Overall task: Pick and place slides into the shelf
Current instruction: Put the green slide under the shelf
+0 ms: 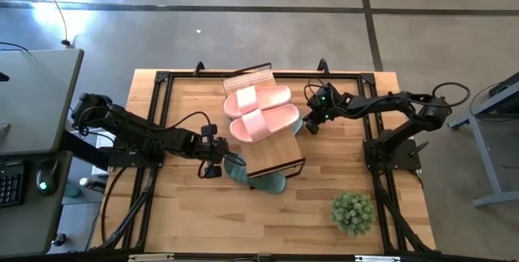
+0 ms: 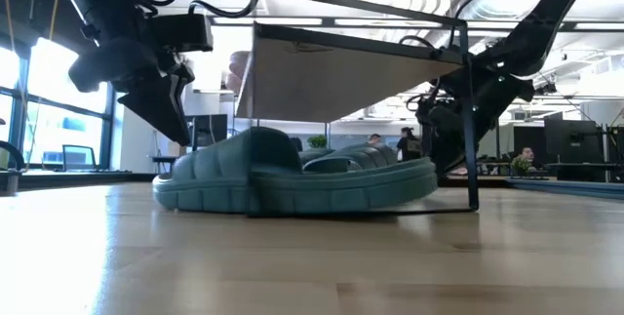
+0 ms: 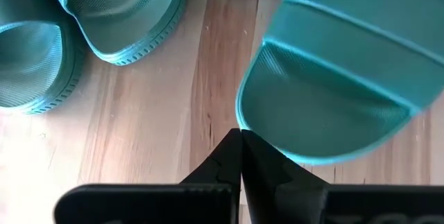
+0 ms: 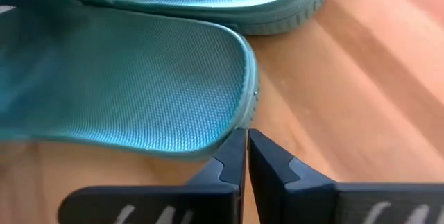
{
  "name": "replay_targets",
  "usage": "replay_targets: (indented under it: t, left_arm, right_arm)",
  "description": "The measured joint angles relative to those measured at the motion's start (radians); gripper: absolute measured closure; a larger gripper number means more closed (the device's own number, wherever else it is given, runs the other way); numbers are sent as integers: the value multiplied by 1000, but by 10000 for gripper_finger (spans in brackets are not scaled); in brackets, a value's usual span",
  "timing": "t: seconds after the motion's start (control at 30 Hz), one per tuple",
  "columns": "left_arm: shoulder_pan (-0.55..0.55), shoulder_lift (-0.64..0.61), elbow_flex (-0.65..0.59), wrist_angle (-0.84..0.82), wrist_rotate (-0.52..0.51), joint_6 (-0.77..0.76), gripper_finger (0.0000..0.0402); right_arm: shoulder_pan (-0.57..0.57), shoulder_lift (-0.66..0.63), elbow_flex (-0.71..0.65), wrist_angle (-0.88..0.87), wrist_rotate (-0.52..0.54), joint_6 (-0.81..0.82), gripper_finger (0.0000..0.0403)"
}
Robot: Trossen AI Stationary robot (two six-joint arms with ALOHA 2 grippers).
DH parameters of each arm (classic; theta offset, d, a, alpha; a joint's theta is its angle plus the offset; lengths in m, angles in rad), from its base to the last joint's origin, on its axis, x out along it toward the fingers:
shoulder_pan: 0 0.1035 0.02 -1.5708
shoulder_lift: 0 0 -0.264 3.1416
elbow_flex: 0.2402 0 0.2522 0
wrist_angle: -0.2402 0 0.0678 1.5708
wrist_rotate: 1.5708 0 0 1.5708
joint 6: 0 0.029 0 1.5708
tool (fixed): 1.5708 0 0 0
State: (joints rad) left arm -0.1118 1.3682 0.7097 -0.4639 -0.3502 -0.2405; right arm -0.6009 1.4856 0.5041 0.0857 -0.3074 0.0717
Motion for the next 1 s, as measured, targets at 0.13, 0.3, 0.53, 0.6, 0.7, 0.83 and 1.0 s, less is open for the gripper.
replay_targets:
  t: [0.13,0.3,0.53,0.6,0.7,0.83,1.0]
  left_arm:
    - [0,0,0,-3,-6,0,401]
    - [0,0,0,-10,-13,0,401]
    - [0,0,0,-34,-13,-8,401]
    - [0,0,0,-62,-13,-25,401]
    - [0,0,0,-106,-13,-49,401]
    - [0,0,0,-132,-4,-59,401]
    - [0,0,0,-168,-12,-85,401]
  right_arm:
    - [25,0,0,-14,-21,19,392]
    - [62,-1,0,-29,-23,43,392]
    - [100,0,-1,-45,-31,84,392]
    - [110,0,-1,-47,-30,90,392]
    - [128,0,-1,-54,-28,105,392]
    - [149,0,-1,-54,-29,124,392]
    - [174,0,-1,-53,-23,148,392]
